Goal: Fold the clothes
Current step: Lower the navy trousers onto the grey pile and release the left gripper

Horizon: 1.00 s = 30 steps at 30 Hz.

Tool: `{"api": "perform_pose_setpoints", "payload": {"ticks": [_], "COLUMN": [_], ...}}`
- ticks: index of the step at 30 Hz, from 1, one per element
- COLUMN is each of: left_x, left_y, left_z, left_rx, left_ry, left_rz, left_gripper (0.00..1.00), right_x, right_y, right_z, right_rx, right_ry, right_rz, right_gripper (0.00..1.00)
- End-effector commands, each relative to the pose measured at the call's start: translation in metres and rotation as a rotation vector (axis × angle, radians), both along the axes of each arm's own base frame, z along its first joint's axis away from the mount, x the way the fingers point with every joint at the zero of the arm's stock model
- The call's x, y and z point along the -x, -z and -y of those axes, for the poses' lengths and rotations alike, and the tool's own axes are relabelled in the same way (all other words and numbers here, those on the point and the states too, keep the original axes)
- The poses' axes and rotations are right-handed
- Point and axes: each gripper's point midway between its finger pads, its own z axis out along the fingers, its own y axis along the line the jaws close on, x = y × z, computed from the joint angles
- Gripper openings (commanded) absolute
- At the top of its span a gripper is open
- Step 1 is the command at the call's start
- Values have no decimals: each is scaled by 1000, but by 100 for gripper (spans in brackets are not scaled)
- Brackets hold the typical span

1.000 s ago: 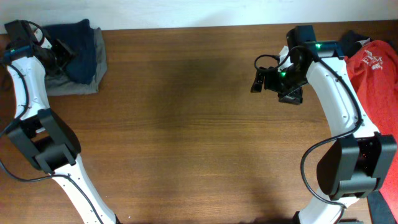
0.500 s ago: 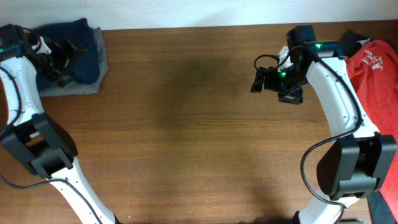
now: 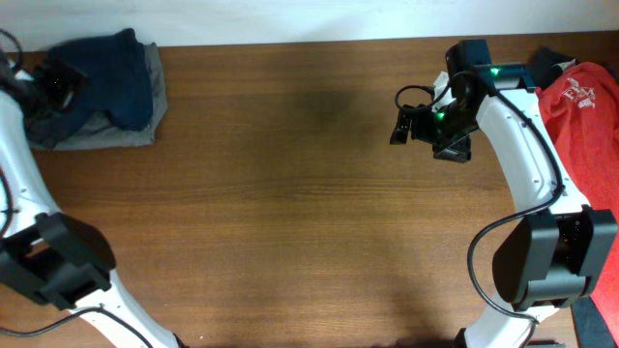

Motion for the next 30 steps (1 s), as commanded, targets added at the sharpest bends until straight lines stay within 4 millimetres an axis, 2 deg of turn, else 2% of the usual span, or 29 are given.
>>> {"api": "perform_pose_setpoints", "payload": {"ticks": [1, 4, 9, 13, 18, 25, 30], "left_x": [26, 37, 32, 10, -15, -28, -43], "left_y": [26, 40, 78, 89, 109, 142, 149], "left_z": [-49, -69, -95, -89, -90, -93, -102], "left_rx": [60, 94, 136, 216, 300, 347, 331], "left_ry": [-245, -336, -440, -402, -461, -474, -461], "left_rz": [-65, -75, -65, -2, 43, 47, 104], "left_gripper": [99, 99, 97, 97, 97, 97, 97], "right_x": [0, 0, 0, 0, 3, 3, 5], "right_y": [-17, -17, -17, -17, -17, -17, -17], "right_z": [0, 0, 0, 0, 0, 0, 0], "right_rx": [-10, -8, -8, -8, -7, -7, -7], "right_ry": [-1, -15, -15, -15, -15, -15, -15], "right_rz": [46, 50, 50, 50, 38, 35, 30], "right_gripper": [99, 99, 99, 99, 99, 99, 99]}}
